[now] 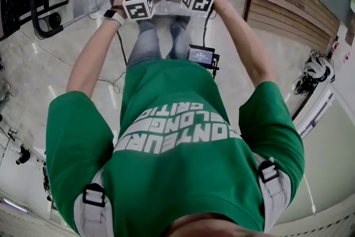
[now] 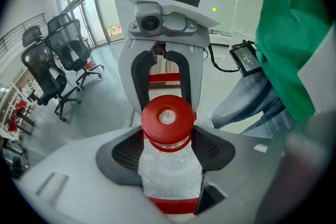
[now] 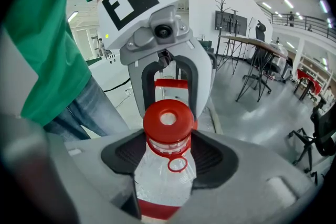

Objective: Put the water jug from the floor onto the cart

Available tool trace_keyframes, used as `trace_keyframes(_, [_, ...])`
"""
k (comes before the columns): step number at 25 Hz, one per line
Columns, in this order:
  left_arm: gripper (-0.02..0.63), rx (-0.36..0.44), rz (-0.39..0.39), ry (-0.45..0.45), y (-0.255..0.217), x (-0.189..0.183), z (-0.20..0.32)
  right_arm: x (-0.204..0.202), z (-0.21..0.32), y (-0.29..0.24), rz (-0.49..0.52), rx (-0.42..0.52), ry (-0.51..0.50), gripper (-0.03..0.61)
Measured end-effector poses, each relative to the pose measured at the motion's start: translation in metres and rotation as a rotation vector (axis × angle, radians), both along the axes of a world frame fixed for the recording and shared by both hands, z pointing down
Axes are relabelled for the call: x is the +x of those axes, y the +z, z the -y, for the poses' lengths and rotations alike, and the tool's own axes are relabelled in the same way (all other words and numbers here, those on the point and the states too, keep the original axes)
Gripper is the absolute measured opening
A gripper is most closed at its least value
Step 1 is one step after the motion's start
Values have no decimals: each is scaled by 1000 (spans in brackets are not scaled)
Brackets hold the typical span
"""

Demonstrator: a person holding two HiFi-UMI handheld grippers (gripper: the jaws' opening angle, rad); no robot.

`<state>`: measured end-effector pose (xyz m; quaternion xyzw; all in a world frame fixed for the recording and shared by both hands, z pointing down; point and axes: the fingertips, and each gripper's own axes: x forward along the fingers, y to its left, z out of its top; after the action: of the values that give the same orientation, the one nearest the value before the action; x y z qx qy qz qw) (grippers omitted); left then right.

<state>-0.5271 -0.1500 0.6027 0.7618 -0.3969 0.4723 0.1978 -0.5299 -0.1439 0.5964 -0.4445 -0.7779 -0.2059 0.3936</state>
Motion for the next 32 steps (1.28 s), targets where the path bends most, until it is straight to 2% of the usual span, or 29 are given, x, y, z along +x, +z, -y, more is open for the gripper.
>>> trace_keyframes(13, [301, -48, 2, 30, 76, -33, 11, -31, 12, 75, -48, 45, 6, 255])
trace_keyframes(23, [299, -90, 21, 23, 136, -51, 17, -48, 21, 137, -32, 96, -16, 253])
trace_keyframes(32, [299, -98, 31, 32, 164, -60, 19, -56, 25, 165, -30, 97, -6, 253])
